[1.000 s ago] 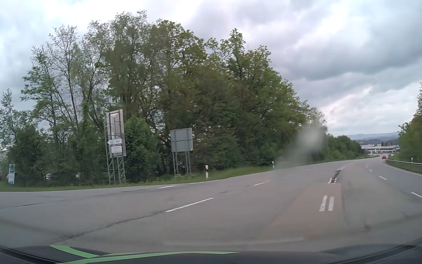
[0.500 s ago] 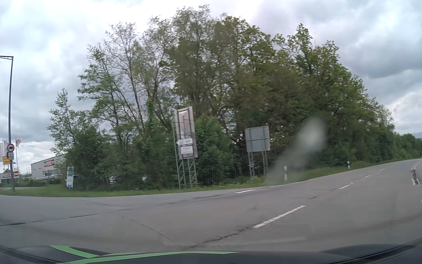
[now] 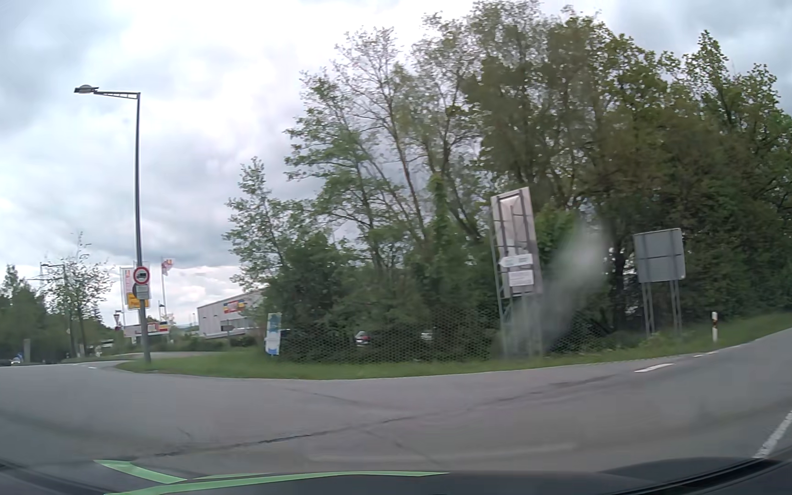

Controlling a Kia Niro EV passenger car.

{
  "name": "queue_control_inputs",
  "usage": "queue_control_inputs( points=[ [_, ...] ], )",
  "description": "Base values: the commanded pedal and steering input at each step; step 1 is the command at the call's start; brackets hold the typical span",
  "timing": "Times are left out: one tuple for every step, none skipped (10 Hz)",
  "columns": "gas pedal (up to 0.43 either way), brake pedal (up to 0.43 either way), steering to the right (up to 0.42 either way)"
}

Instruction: Follow the waypoints while adhering to traffic rules and regulations

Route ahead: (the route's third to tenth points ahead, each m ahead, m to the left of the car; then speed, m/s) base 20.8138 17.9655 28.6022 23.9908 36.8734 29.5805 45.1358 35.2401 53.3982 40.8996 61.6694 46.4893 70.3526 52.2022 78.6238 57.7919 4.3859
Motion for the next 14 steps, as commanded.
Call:
queue_control_inputs(
  points=[
    [0.299,0.0,-0.547],
    [0.311,0.0,-0.529],
    [0.319,0.0,-0.504],
    [0.331,0.0,-0.482],
    [0.339,0.0,-0.446],
    [0.35,0.0,-0.411],
    [0.35,0.0,-0.377],
    [0.39,0.0,-0.337],
    [0.39,0.0,-0.295],
    [0.39,0.0,-0.261],
    [0.39,0.0,-0.237],
    [0.398,0.0,-0.213],
    [0.409,0.0,-0.199],
    [0.409,0.0,-0.194]
  ],
)
